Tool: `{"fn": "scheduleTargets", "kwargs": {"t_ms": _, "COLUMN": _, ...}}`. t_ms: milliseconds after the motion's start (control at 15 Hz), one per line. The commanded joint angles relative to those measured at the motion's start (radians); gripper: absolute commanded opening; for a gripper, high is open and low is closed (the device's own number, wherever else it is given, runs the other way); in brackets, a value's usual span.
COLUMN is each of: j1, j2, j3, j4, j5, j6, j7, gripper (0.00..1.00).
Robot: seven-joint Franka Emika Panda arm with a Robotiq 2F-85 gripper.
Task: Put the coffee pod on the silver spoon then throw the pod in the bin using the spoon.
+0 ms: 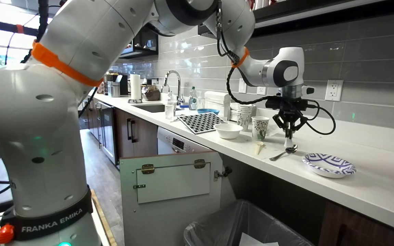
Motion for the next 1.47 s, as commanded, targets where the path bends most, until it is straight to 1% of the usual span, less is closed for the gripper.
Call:
{"fn": "scheduleTargets", "kwargs": {"t_ms": 0, "j1": -0.009, "j2": -0.019, "j3": 0.002, "j4": -0.047, "j5": 0.014, "j6": 0.053, "j7": 0.014, "gripper": 0.03}}
{"fn": "scheduleTargets", "kwargs": {"t_ms": 533, "j1": -0.019, "j2": -0.005, "j3": 0.011, "j4": -0.053, "j5": 0.039, "j6": 0.107, "j7": 0.008, "gripper": 0.03}}
{"fn": "scheduleTargets", "kwargs": {"t_ms": 1000, "j1": -0.029, "j2": 0.011, "j3": 0.02, "j4": -0.052, "j5": 0.061, "j6": 0.178, "j7": 0.006, "gripper": 0.03}}
{"fn": "scheduleTargets", "kwargs": {"t_ms": 1400, "j1": -0.036, "j2": 0.028, "j3": 0.029, "j4": -0.044, "j5": 0.075, "j6": 0.186, "j7": 0.004, "gripper": 0.03}}
